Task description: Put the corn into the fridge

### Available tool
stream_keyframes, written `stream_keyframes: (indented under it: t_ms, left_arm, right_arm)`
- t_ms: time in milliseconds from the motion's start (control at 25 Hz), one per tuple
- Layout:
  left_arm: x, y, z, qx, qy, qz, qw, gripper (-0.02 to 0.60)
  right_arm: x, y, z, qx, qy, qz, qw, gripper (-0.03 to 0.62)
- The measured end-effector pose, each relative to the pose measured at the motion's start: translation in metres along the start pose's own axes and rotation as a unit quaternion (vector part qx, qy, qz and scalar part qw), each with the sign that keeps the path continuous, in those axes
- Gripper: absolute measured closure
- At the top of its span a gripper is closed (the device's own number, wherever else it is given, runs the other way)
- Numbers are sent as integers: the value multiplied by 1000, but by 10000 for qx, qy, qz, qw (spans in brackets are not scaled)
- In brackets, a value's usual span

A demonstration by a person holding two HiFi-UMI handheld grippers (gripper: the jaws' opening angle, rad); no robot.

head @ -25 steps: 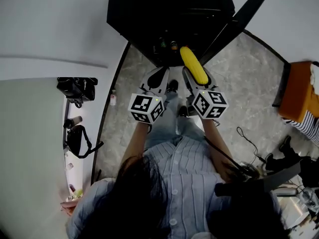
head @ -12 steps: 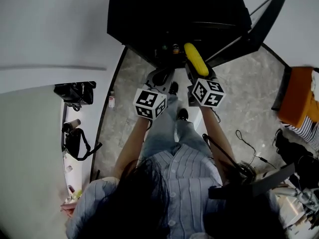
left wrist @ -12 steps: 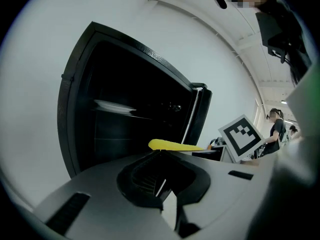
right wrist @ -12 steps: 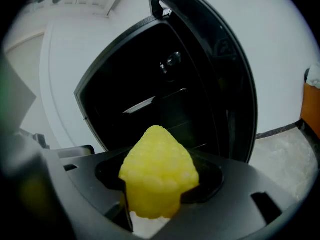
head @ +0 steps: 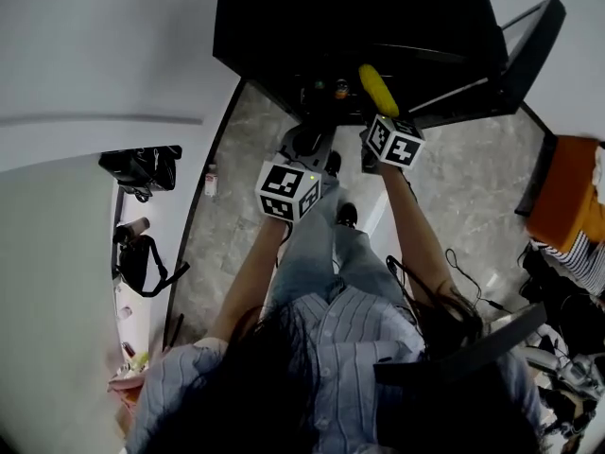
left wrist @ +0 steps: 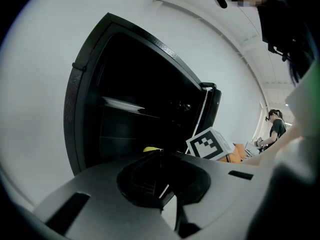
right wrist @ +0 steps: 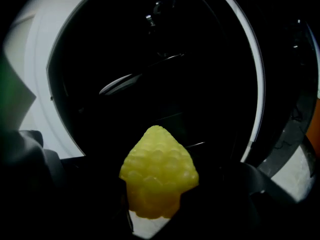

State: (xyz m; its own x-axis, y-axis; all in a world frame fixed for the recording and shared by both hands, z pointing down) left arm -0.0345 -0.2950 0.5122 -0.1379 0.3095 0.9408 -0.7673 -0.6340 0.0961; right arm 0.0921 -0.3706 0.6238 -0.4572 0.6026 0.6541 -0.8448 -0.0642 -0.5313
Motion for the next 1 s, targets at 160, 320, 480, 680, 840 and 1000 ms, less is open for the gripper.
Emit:
stream_keyframes:
  t_ms: [160, 320, 480, 680, 840, 1000]
  left_arm:
    - [11, 4, 0, 8, 103, 26, 9999, 572]
    - [17, 7, 3, -9, 187, 43, 9998, 572]
    - [14, 12, 8, -22, 147, 19, 9999, 572]
    - [16, 14, 9, -35, 147, -54, 9999, 572]
    - [15, 10, 13, 38, 138, -41, 9999, 572]
    - [22, 9, 13, 89, 215, -16, 9997, 572]
  right_arm:
    - [2, -2, 21, 132, 129, -219, 9996, 327]
    - [2, -6, 35, 214, 209, -326, 9990, 327]
    - [0, -13, 44, 307, 255, -418, 9983, 327]
    - [7, -17, 51, 389, 376, -559, 9970, 327]
    - [5, -24, 56, 425, 386, -607, 9965, 327]
    - [-1, -25, 65, 384, 330, -662, 9965, 327]
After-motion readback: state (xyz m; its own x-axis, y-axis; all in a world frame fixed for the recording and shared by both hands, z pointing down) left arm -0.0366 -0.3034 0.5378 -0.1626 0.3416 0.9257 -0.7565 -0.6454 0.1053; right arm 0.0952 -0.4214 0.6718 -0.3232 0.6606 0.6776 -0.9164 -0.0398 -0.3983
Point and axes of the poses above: the fingertips, and each gripper's own axes: z forward along the fingers, y to its left, x out of its underside, the point moved 2 cm from there along -z, backward along the fingers, and after that the axes turned 13 degrees about z, right-handed, at the moved point
